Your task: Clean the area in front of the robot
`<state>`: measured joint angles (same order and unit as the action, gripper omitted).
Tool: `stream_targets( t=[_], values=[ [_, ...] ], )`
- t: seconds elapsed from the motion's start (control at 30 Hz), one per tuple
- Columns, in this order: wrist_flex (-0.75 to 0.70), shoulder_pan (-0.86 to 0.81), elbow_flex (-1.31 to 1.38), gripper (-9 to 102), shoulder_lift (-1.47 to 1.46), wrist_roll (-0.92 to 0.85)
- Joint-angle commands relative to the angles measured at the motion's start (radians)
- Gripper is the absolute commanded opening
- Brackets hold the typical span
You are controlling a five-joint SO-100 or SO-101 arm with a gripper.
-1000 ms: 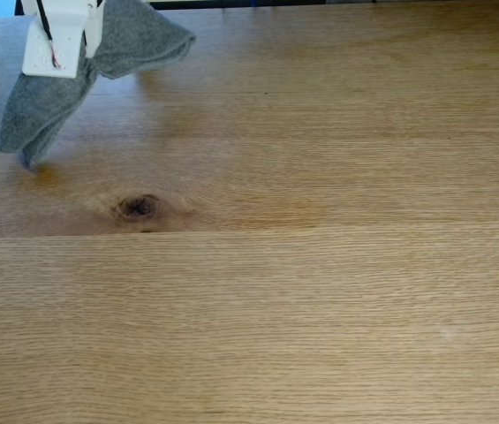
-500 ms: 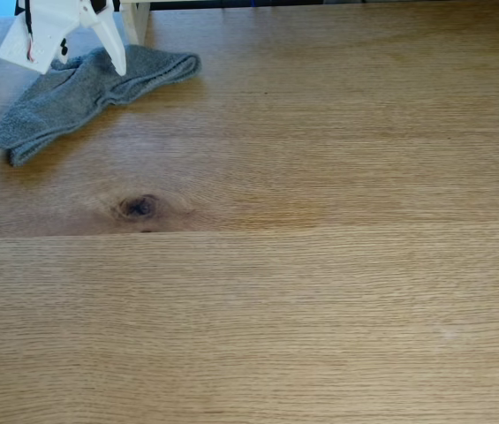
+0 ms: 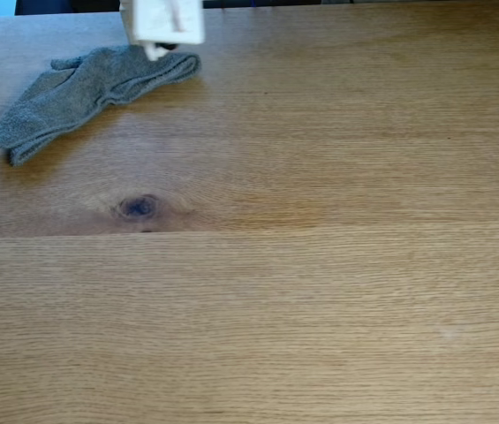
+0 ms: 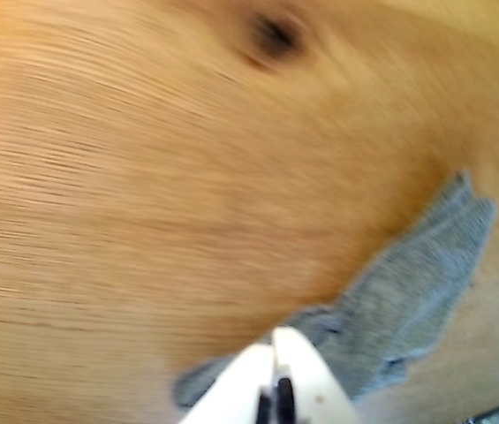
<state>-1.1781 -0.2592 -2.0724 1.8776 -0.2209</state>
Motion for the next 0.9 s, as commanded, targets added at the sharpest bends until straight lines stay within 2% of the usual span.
stream_targets(
  t=[0.0,0.23,0.4,0.53,0.73,0.83,0.87],
  values=[
    [-0.005,0.12,0.008,0,0.135,0.16],
    [0.121,0.166,-0.129,0,0.307,0.264],
    [0.268,0.13,-0.426,0,0.552,0.296],
    [0.314,0.115,-0.706,0,0.784,0.287],
    [0.299,0.114,-1.12,0,1.131,0.224],
    [0.249,0.121,-1.273,0,1.258,0.218],
    [0.186,0.129,-1.302,0,1.287,0.224]
  ],
)
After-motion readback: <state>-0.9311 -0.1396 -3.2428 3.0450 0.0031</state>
